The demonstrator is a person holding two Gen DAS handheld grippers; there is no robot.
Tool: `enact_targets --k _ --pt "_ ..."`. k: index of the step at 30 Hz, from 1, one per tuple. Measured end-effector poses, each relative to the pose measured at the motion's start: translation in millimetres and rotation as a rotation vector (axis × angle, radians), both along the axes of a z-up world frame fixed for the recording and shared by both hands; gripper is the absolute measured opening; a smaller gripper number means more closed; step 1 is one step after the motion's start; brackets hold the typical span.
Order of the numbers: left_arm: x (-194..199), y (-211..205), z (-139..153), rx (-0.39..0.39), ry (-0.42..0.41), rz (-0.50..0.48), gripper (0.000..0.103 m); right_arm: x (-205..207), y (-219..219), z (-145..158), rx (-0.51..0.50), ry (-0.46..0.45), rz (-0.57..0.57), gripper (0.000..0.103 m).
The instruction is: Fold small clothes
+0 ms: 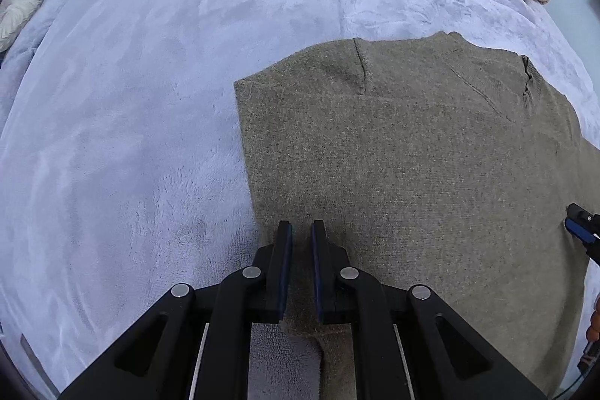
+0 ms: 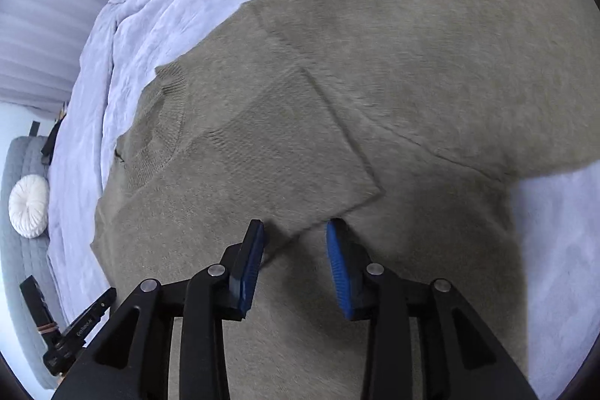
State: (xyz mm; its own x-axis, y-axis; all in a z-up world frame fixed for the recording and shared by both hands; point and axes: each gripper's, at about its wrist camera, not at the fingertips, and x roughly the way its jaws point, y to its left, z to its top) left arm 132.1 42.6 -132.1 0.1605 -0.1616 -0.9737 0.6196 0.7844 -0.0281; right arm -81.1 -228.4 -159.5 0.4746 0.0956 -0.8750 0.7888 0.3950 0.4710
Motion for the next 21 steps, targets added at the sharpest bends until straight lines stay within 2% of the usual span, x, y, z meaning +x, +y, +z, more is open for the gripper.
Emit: enact_targets --k 3,5,13,15,17,21 --pt "-7 -5 6 0.012 -0.008 0.005 0.011 -15 -2 10 0.007 -0.010 -0.006 0.042" --pt "-10 -11 8 0.013 -0.006 0.009 0.011 -16 3 13 0.012 -0.018 -0.012 0.051" --pt "-52 -20 18 0.012 0.051 -0.029 0.011 -31 15 19 0.060 -0.022 0.005 0.054" --pt "-63 -24 18 0.022 0.060 -0.047 0.011 -41 18 20 0.077 -0.022 0.002 0.055" --pt "-75 -27 16 0.039 0.072 -0.060 0.011 -46 23 20 0.097 -0.019 -0.004 0.061" --pt "-95 -28 16 0.047 0.093 -0.073 0.012 -66 32 18 0.128 -0.012 -0.005 0.061"
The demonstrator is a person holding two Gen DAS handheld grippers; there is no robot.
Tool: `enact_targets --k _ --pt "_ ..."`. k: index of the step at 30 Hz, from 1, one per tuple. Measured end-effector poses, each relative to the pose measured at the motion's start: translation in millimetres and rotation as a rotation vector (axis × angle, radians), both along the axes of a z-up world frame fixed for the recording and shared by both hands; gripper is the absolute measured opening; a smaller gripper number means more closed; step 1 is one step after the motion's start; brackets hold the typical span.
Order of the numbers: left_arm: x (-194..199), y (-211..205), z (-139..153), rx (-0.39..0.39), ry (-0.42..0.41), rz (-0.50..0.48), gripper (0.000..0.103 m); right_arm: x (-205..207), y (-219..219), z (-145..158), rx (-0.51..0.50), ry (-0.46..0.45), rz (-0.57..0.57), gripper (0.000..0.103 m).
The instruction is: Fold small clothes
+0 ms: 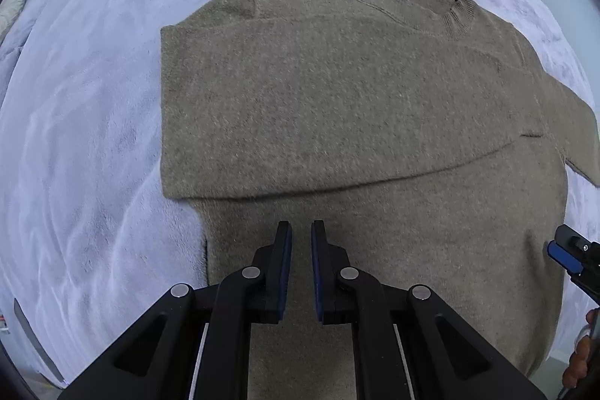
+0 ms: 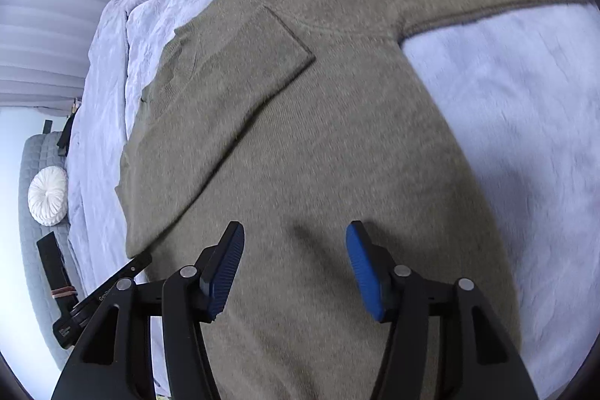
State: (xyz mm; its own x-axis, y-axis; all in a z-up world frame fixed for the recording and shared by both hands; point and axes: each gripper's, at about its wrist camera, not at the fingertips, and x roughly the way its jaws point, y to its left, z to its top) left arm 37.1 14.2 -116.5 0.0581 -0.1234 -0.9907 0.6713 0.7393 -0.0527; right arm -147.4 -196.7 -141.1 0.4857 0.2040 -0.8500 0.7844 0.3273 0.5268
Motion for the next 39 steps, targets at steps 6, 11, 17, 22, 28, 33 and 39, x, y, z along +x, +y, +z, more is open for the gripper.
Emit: enact_targets --k 6,11,17,22,28,33,39 --pt "-29 -7 11 0.000 -0.063 -0.046 0.103 -13 1 0 0.027 0.014 0.006 0.069" --pt "-38 -16 11 0.016 -0.024 -0.036 0.103 -23 -6 1 0.034 0.013 0.014 0.070" --pt "-38 -28 2 0.040 0.021 0.027 0.103 -31 -18 4 0.041 -0.003 0.019 0.079" --pt "-47 -39 -18 0.079 0.125 0.019 0.103 -49 -35 2 0.054 -0.008 -0.009 0.079" --pt "-80 -65 -19 0.059 0.127 -0.020 0.103 -92 -74 -5 0.063 -0.010 -0.111 0.079" --pt "-109 -99 -18 0.042 0.124 -0.073 0.103 -143 -122 -10 0.050 -0.045 -0.267 0.079" --pt "-125 -147 -23 0.040 0.131 -0.109 0.103 -187 -177 -18 0.035 -0.098 -0.414 0.079"
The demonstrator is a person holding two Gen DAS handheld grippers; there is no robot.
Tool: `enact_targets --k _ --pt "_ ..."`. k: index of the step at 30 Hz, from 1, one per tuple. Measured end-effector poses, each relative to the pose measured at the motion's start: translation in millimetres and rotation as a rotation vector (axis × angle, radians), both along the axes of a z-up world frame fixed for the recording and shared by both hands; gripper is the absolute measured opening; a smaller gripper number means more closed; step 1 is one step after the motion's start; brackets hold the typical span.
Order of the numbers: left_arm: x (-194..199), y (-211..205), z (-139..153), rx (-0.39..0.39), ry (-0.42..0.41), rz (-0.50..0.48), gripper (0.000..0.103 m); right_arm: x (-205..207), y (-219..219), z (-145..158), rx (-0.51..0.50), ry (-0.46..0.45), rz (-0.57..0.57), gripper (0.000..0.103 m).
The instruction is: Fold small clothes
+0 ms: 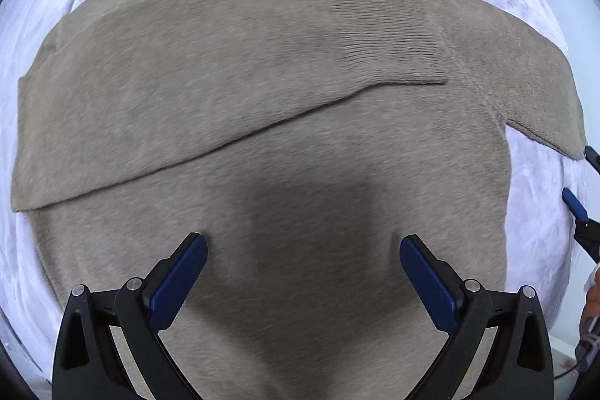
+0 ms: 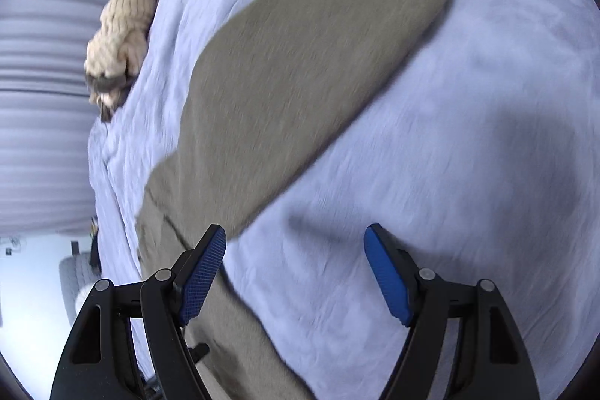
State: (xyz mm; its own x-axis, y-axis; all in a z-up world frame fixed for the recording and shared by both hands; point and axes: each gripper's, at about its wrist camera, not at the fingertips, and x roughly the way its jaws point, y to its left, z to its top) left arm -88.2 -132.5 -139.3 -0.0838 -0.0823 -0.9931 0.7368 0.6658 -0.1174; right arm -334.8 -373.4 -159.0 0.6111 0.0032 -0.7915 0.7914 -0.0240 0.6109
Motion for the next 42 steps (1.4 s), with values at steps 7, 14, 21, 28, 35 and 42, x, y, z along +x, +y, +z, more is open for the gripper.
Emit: enact_targets --k 7,14,21,28,35,42 --pt "-18 -43 -4 -0.024 -0.003 -0.013 0.103 -31 -44 -9 -0.004 -0.057 -0.149 0.079" --pt "-38 -109 -16 -0.023 -0.018 -0.038 0.103 -61 -71 -27 0.031 -0.172 -0.330 0.079" --pt "-28 -120 -13 -0.023 -0.016 -0.026 0.103 -78 -85 -48 0.144 -0.410 -0.538 0.060" --pt "-9 -105 -10 -0.083 0.089 0.029 0.103 -56 -88 -33 0.120 -0.553 -0.434 0.011" --pt "25 -89 8 -0.155 0.053 0.133 0.103 34 -86 21 0.048 -0.713 -0.123 0.011" --pt "77 -43 33 -0.195 -0.071 0.249 0.103 180 -31 69 -0.013 -0.686 0.326 0.011"
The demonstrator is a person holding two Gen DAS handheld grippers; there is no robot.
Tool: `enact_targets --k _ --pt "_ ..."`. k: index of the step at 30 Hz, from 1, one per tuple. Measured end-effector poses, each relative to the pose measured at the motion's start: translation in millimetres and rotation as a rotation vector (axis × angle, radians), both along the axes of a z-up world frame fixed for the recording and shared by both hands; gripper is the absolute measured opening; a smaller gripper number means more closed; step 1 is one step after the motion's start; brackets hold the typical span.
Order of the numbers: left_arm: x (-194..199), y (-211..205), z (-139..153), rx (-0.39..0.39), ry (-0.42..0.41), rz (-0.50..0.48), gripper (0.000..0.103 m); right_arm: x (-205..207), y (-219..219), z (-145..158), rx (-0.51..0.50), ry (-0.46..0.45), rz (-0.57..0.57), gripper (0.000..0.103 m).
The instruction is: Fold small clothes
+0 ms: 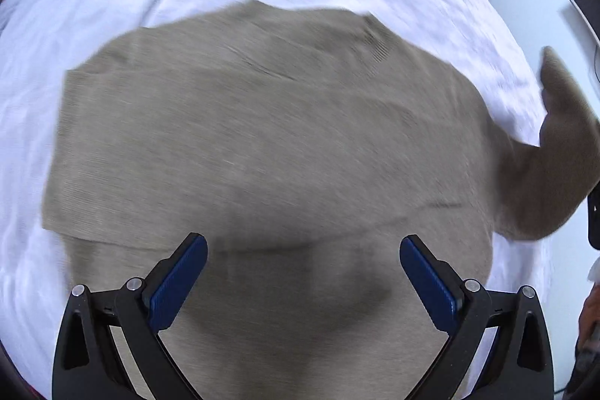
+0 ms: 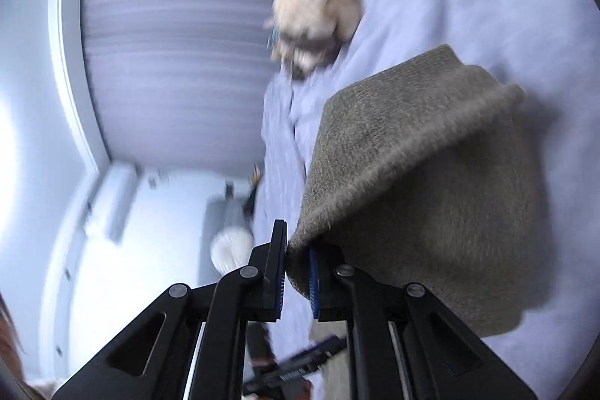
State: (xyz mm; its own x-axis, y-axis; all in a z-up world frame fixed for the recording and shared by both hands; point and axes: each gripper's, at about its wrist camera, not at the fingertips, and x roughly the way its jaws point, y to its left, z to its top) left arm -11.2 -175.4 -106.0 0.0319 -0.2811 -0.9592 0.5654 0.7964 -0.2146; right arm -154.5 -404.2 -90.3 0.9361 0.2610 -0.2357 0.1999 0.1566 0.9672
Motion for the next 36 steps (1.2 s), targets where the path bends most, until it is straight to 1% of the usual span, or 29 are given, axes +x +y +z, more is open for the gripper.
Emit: enact_targets --k 2,3,5,7,8,9,10,11,12,13,14,15,17,18,19,20,22,23,24,26,28,29,32,33,34,36 --pt "19 13 0 0.000 -0.011 0.038 0.103 42 26 1 -0.062 0.046 0.118 0.011" --pt "25 19 0 0.002 -0.012 0.054 0.103 63 43 -2 -0.079 0.073 0.176 0.011" --pt "44 39 -3 0.009 -0.014 0.081 0.103 99 73 -18 -0.080 0.124 0.269 0.011" --pt "56 45 -8 0.015 -0.014 0.096 0.103 127 94 -37 -0.079 0.194 0.324 0.011" --pt "58 46 -12 0.015 -0.013 0.100 0.103 137 106 -51 -0.074 0.248 0.343 0.015" --pt "71 62 -17 0.013 -0.011 0.102 0.103 143 116 -64 -0.064 0.305 0.348 0.016" --pt "81 72 -24 0.011 -0.008 0.104 0.103 146 120 -72 -0.057 0.352 0.341 0.018" --pt "87 94 -30 0.006 -0.004 0.105 0.103 148 124 -80 -0.045 0.395 0.331 0.028" --pt "90 105 -29 0.001 0.002 0.108 0.103 145 128 -85 -0.028 0.413 0.321 0.036" --pt "94 109 -31 -0.006 0.009 0.111 0.103 138 131 -88 -0.014 0.415 0.309 0.058" --pt "100 119 -32 -0.014 0.017 0.115 0.103 136 130 -88 -0.012 0.418 0.290 0.066" --pt "104 121 -34 -0.031 0.030 0.120 0.103 132 129 -85 -0.022 0.422 0.269 0.066" --pt "112 161 -27 -0.086 0.067 0.137 0.103 133 120 -81 -0.057 0.444 0.205 0.065" --pt "114 164 -29 -0.121 0.088 0.144 0.103 132 116 -79 -0.062 0.449 0.173 0.063" --pt "118 165 -30 -0.168 0.116 0.148 0.103 135 109 -78 -0.058 0.452 0.136 0.050" --pt "119 169 -28 -0.199 0.137 0.149 0.103 141 102 -76 -0.046 0.445 0.104 0.027" --pt "124 175 -28 -0.277 0.193 0.155 0.103 154 98 -72 -0.062 0.453 0.097 0.015" --pt "125 180 -26 -0.313 0.223 0.157 0.103 163 103 -67 -0.095 0.447 0.120 0.014" --pt "129 175 -31 -0.350 0.259 0.160 0.103 172 112 -62 -0.130 0.440 0.156 0.014" --pt "135 181 -35 -0.427 0.352 0.172 0.103 190 133 -52 -0.195 0.412 0.243 0.014" --pt "139 187 -40 -0.487 0.427 0.201 0.103 200 161 -49 -0.263 0.404 0.331 0.014" --pt "140 187 -41 -0.503 0.446 0.208 0.103 203 173 -47 -0.298 0.406 0.376 0.014" --pt "141 177 -49 -0.513 0.470 0.212 0.103 205 203 -48 -0.372 0.438 0.486 0.014" --pt "140 180 -48 -0.511 0.476 0.209 0.103 202 212 -51 -0.380 0.452 0.511 0.015" --pt "139 177 -50 -0.504 0.485 0.203 0.103 201 217 -56 -0.381 0.468 0.530 0.018" --pt "136 174 -51 -0.484 0.487 0.192 0.103 194 225 -62 -0.377 0.500 0.549 0.018"
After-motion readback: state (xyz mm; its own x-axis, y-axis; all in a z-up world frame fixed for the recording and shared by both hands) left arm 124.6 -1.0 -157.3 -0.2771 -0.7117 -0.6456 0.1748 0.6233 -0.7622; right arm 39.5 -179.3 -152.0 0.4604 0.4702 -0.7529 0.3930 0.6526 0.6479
